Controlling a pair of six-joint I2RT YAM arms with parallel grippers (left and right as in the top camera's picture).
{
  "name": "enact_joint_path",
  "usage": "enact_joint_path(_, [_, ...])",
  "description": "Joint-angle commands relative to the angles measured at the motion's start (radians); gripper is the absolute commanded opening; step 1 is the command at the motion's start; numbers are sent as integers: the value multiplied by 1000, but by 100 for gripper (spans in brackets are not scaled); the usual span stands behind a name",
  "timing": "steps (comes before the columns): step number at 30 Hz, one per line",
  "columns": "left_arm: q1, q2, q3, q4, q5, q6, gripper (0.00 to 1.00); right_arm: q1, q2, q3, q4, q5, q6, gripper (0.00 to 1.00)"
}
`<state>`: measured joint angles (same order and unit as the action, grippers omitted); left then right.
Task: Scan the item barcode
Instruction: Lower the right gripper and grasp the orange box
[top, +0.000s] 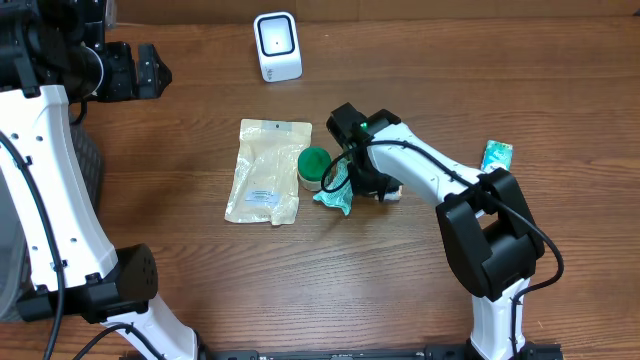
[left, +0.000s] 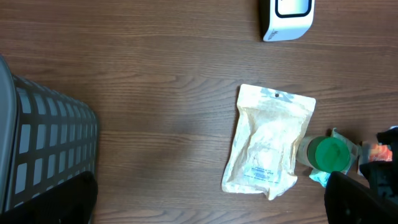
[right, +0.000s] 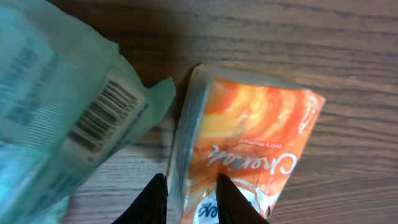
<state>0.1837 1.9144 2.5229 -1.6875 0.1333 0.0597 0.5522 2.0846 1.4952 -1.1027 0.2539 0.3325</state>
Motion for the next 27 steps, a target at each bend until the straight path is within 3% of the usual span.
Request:
enact_joint_path(1, [4,2,-1,-2,-3,16,100,2,3,-47,17,19,-27,24])
enact_joint_path(6, [4,2,-1,-2,-3,16,100,2,3,-77,23,18,-27,24])
enact_joint_path(8, [4,2,-1,-2,-3,15,100,2,3,-77,23,18,-27,18])
enact_joint_path(10, [4,2,-1,-2,-3,15,100,2,3,-77,24,18,-27,5])
enact_joint_path(18, [4,2,-1,-2,-3,16,99,-2,-19,-11,-19,-67,-14,4])
enact_joint_path(27, [4,2,-1,-2,-3,16,100,-183,-275,44,36,-722,-163,4])
